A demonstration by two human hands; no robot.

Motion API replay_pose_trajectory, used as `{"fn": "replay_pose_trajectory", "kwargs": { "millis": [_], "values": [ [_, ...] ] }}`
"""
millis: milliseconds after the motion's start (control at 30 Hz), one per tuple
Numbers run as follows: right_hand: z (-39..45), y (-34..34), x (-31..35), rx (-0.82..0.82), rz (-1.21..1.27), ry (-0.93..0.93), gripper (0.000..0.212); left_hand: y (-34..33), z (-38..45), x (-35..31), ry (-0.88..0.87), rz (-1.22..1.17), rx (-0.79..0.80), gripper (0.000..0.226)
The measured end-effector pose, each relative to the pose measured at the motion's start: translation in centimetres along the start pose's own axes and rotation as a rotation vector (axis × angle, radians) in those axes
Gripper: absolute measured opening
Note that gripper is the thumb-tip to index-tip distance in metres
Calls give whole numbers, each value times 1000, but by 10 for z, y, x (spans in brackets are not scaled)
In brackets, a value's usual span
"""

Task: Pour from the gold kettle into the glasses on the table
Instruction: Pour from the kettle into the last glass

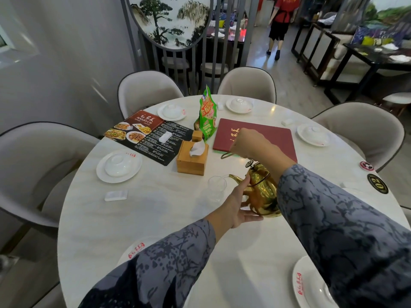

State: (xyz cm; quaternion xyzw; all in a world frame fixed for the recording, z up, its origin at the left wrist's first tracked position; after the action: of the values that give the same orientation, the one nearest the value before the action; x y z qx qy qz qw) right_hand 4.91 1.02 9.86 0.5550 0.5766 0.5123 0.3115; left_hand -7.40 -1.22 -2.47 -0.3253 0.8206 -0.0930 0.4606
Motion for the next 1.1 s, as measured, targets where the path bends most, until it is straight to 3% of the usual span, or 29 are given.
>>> {"fn": "replay_pose_trajectory", "kwargs": {
  "millis": [367, 1100],
  "values": [
    [0, 3, 2, -4, -29, -15, 23, -5, -3, -2, 5, -40, 8, 69],
    [0, -8, -5, 39, -14, -38, 19, 0, 7, 11, 22, -17, 29, 71]
  ]
}}
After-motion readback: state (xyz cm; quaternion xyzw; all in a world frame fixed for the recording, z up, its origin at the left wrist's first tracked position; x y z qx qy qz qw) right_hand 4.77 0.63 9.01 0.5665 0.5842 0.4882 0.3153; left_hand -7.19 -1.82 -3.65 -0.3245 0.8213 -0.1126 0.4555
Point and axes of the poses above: each hand's wrist, its own z-axis towards the middle knuckle, its own y-axis out of the back of the hand, x = y × z, the point moved 5 cm from there along z, towards the middle knuckle, and after that the axes turned 15 degrees about -y, right-handed, at the moved point
